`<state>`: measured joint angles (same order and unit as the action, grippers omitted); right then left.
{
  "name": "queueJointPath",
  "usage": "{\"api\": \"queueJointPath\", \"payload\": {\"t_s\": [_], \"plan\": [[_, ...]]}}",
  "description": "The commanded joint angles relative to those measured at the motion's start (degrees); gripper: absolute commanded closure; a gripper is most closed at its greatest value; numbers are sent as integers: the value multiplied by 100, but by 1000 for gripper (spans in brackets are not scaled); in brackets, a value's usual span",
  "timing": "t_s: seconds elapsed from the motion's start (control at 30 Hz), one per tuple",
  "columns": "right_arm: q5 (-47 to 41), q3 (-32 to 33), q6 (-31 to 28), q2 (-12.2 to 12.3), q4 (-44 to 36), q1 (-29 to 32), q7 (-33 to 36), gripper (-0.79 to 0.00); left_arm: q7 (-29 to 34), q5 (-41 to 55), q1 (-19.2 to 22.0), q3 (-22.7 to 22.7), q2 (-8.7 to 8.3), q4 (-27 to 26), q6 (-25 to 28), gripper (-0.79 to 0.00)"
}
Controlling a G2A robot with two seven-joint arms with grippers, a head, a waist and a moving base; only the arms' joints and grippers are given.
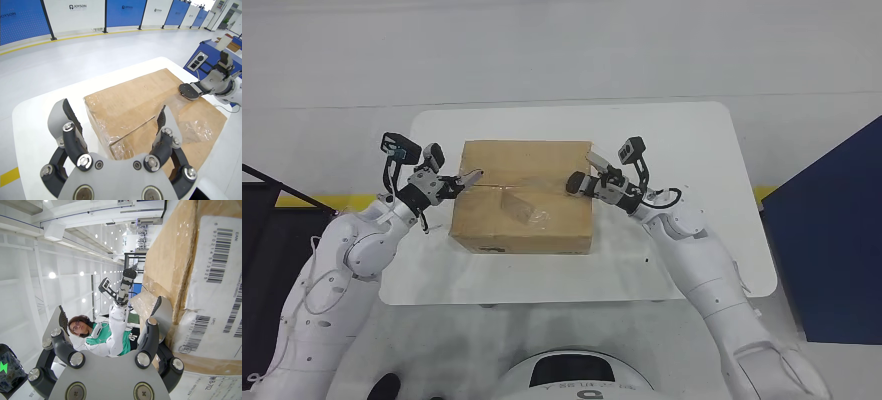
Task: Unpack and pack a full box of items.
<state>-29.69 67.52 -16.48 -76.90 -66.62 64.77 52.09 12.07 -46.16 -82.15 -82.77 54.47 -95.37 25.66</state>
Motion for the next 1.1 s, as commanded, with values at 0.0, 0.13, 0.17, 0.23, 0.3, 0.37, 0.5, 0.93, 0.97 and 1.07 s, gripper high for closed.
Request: {"api": "queueJointPath", "payload": {"t_s": [0.0,0.13,0.17,0.23,0.3,0.37,0.5,0.93,0.97,1.07], "plan": [[1,-5,-10,3,14,-8,-3,-785,0,0,0,0,0,0,0,-785],[34,-40,10,1,24,-48,-43,-785,0,0,0,0,0,0,0,-785],[59,-57,29,0,29,-66,-67,-785,0,0,0,0,0,0,0,-785],[61,-89,53,-5,21,-89,-58,-785,0,0,0,0,0,0,0,-785],[61,-89,53,-5,21,-89,-58,-785,0,0,0,0,0,0,0,-785],[61,-89,53,-5,21,-89,-58,-785,0,0,0,0,0,0,0,-785],[61,-89,53,-5,21,-89,-58,-785,-117,-205,-53,53,11,-154,34,-785],[-146,92,-34,62,-785,288,126,-785,-396,-1100,-66,466,84,-347,-16,-785],[-121,131,35,78,-869,339,103,-785,-409,-1155,-68,485,88,-358,-19,-785],[34,157,358,106,-1059,417,-82,-785,-470,-1309,-91,539,102,-401,-54,-785]]}}
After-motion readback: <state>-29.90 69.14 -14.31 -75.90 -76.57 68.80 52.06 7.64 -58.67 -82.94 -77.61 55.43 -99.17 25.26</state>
